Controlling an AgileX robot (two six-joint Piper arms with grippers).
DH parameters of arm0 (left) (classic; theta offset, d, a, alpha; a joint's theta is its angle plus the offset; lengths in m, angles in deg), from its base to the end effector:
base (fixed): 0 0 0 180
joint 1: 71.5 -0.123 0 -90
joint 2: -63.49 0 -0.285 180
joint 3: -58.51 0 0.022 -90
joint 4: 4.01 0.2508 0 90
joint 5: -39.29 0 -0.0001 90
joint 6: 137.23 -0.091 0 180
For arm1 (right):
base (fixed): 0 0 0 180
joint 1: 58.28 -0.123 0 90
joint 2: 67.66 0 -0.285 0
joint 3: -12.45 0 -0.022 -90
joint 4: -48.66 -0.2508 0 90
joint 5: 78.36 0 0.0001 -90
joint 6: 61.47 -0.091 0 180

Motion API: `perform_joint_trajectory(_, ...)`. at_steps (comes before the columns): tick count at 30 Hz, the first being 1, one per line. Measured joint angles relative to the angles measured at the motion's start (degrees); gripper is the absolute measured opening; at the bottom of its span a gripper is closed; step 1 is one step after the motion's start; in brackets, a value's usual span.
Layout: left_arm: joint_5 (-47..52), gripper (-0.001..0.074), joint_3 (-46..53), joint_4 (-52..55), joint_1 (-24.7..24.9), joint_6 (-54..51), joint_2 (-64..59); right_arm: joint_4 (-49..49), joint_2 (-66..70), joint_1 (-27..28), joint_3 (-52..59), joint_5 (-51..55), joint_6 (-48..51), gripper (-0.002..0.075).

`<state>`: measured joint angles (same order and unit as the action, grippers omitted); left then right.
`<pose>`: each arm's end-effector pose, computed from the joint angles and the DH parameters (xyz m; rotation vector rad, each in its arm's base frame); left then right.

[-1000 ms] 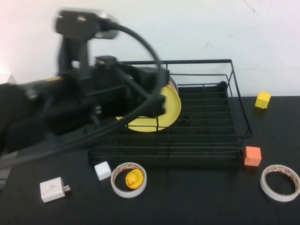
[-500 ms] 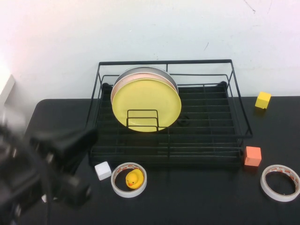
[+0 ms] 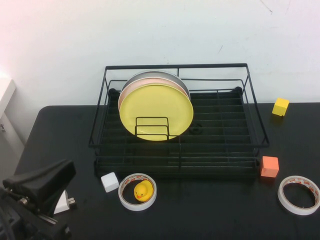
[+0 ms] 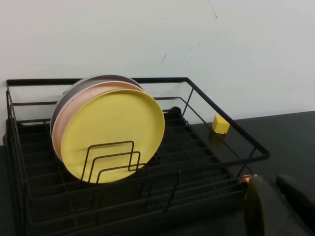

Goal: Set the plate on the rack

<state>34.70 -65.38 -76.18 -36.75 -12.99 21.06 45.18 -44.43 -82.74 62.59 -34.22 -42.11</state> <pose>0.1115 -0.0690 0.2885 0.2191 1.7175 -0.5993 0.0464 0.0253 0.2863 -0.7486 1.9105 0.1259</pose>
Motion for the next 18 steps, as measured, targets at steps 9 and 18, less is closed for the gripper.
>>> perform_joint_trajectory(9,0.5,0.0007,0.0,-0.5,0.0,-0.1,0.1,-0.5,0.0,0.0,0.0,-0.1,0.0,0.0001)
perform_joint_trajectory(18,0.6,0.0007,0.1,-0.7,0.0,-0.2,0.6,-0.6,0.0,0.0,0.0,-0.2,0.0,0.0001)
